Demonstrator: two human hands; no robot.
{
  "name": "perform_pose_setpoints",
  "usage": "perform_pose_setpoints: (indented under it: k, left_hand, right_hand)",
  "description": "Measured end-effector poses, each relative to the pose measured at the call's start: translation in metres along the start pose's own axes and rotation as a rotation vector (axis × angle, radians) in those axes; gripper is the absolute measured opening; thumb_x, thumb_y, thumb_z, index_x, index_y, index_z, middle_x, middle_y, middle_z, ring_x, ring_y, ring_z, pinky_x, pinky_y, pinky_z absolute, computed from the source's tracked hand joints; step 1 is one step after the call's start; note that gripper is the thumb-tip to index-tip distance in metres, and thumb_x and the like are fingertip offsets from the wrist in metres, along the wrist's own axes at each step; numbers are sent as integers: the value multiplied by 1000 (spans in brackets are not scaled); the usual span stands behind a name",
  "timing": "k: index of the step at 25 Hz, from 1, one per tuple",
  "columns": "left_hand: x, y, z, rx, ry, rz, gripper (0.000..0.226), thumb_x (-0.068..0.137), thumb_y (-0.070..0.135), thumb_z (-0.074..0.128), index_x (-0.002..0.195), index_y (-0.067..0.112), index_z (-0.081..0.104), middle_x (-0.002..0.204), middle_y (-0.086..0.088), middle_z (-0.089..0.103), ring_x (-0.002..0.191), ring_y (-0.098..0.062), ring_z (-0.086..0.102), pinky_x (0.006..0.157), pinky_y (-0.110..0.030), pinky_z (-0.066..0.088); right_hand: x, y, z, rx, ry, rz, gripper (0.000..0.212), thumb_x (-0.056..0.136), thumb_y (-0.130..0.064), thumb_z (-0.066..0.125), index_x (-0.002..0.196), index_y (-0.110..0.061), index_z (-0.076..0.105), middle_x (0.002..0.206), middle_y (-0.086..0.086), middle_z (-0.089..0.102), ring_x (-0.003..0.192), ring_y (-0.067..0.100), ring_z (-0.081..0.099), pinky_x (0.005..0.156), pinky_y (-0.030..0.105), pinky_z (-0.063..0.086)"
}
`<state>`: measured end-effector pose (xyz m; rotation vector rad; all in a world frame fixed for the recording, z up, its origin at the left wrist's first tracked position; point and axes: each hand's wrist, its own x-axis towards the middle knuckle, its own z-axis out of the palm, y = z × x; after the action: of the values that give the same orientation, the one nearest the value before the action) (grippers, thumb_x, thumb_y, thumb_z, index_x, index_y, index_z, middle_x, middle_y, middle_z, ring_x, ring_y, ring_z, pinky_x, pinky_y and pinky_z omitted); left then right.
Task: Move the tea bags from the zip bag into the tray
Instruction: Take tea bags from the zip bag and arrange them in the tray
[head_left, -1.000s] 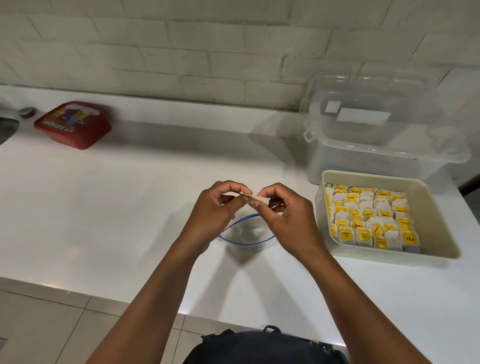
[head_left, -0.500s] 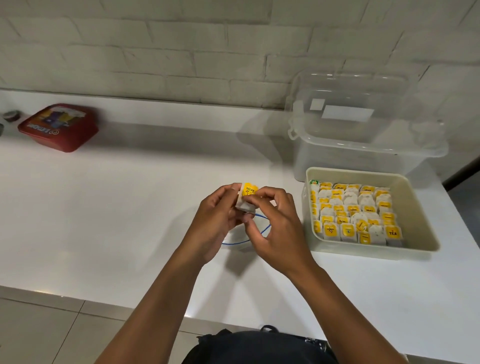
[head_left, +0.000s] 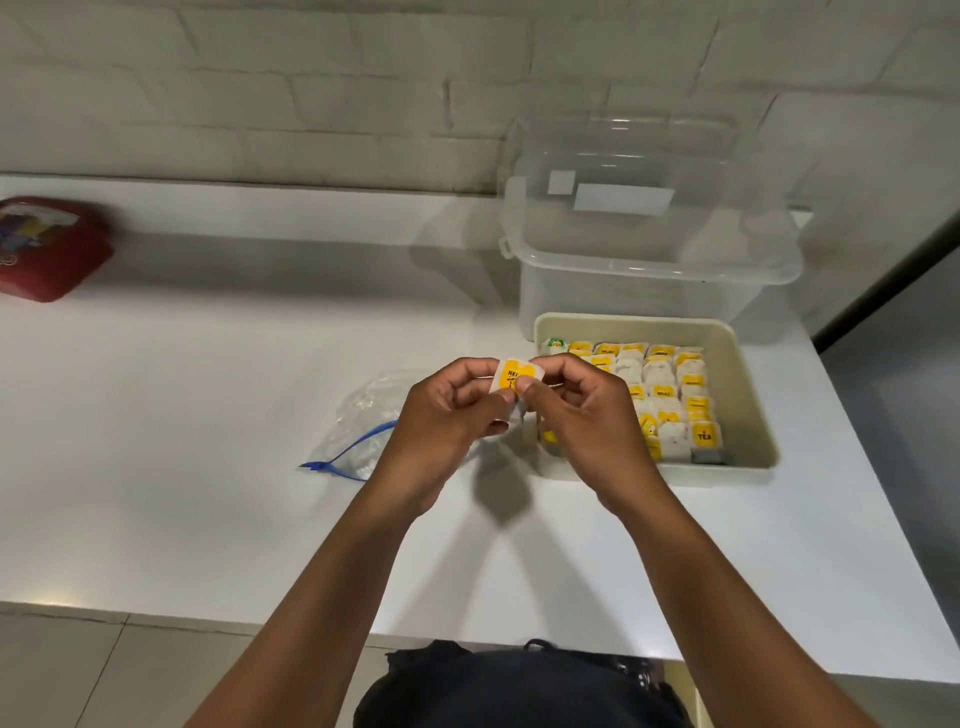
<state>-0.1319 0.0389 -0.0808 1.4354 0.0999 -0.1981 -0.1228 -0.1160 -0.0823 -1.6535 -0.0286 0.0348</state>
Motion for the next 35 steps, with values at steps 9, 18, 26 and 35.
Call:
perform_pose_setpoints:
  k: [9, 18, 26, 35]
  left_hand:
    - [27, -20, 67, 254, 32, 60, 20, 81, 12, 80, 98, 18, 71, 88, 0, 74, 85, -18, 71, 78, -27, 57]
    - [50, -38, 64, 748, 150, 268, 13, 87, 18, 72, 99, 24, 71, 86, 15, 70, 77, -6, 65, 64, -4, 40]
    - [53, -49, 54, 834, 225, 370, 15, 88, 12, 70, 98, 23, 71, 93, 11, 65, 71, -8, 59, 60, -8, 35]
    - [50, -47, 50, 839, 224, 371, 13, 89, 14, 69, 98, 24, 71, 94, 14, 65, 79, -10, 63, 62, -15, 42]
  right_hand:
    - [17, 13, -92, 16, 1, 74, 7, 89, -7, 70, 88, -14, 71, 79, 3, 73, 71, 13, 67, 72, 31, 58]
    - [62, 43, -122, -282, -183, 127, 8, 87, -14, 73, 86, -21, 72, 77, -3, 73, 74, 19, 73, 76, 39, 60]
    - [78, 59, -96, -377, -491, 384, 1, 91, -6, 67, 92, -6, 67, 78, 15, 74, 66, 20, 74, 59, 26, 57]
    - [74, 68, -75, -609, -658, 351, 9, 90, -16, 68, 82, -12, 64, 71, 8, 75, 57, 7, 69, 60, 23, 53]
